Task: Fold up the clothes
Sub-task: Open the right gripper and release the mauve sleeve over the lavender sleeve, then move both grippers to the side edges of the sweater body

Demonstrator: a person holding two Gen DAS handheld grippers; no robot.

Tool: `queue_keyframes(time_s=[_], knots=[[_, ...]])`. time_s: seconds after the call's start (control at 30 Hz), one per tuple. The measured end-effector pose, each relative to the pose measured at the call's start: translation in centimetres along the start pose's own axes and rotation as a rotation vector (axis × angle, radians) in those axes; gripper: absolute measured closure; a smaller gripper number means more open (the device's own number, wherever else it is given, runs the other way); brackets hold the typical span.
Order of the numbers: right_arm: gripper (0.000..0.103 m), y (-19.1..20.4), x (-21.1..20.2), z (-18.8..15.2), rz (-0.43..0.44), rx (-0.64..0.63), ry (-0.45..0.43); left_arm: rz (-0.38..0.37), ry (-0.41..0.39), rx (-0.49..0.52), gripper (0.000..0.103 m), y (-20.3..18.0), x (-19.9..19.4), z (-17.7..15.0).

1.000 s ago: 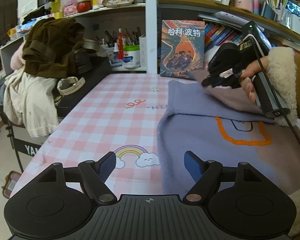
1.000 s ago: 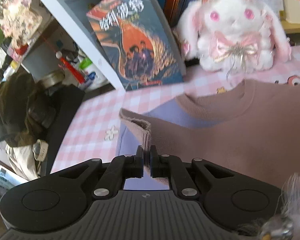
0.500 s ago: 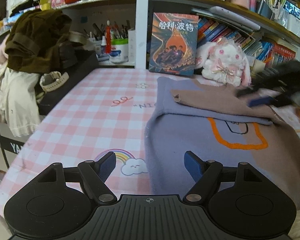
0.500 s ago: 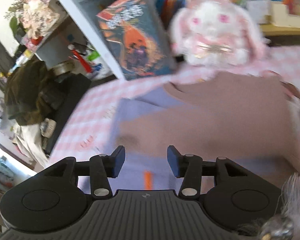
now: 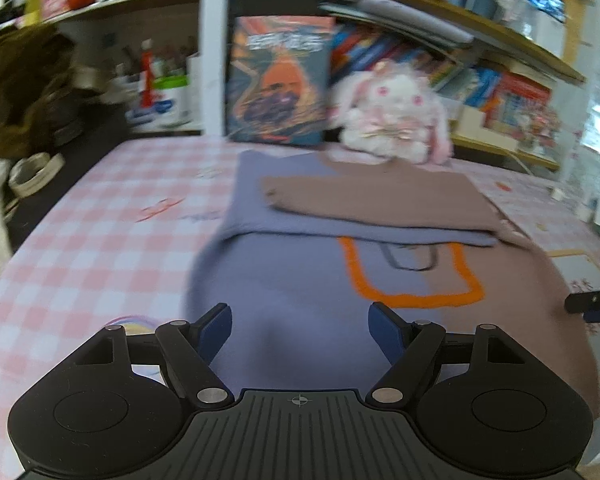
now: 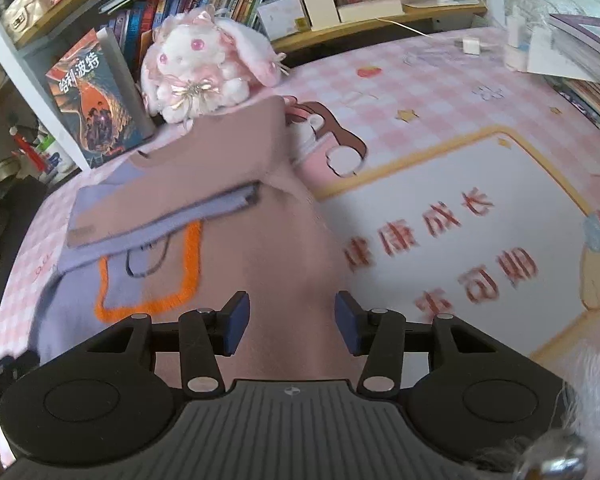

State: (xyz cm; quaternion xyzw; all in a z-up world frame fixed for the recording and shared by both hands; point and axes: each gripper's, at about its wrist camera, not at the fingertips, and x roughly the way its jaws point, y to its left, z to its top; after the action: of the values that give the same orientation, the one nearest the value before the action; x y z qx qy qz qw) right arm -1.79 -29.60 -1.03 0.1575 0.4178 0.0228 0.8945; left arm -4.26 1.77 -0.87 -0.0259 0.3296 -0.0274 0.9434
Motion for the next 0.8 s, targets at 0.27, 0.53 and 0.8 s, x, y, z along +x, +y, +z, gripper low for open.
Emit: queue_keyframes(time_s=[0.27, 0.53, 0.8], knots=[[0.054, -2.8, -3.1, -2.2, -0.011, -0.026, -0.025, -0.055, 0.01, 0.124, 0.026, -5.9, -1.3, -0.6], [0.047, -4.7, -5.4, -4.7, 0.014, -0.071, 0.016, -0.058, 0.021, 0.174, 0.025, -9.8, -4.4, -2.9], [0.04, -6.8, -8.2, -7.0, 0.034, -0.076, 0.009, -0.024, 0.022, 0.161, 0.019, -11.8, -7.8, -5.5]])
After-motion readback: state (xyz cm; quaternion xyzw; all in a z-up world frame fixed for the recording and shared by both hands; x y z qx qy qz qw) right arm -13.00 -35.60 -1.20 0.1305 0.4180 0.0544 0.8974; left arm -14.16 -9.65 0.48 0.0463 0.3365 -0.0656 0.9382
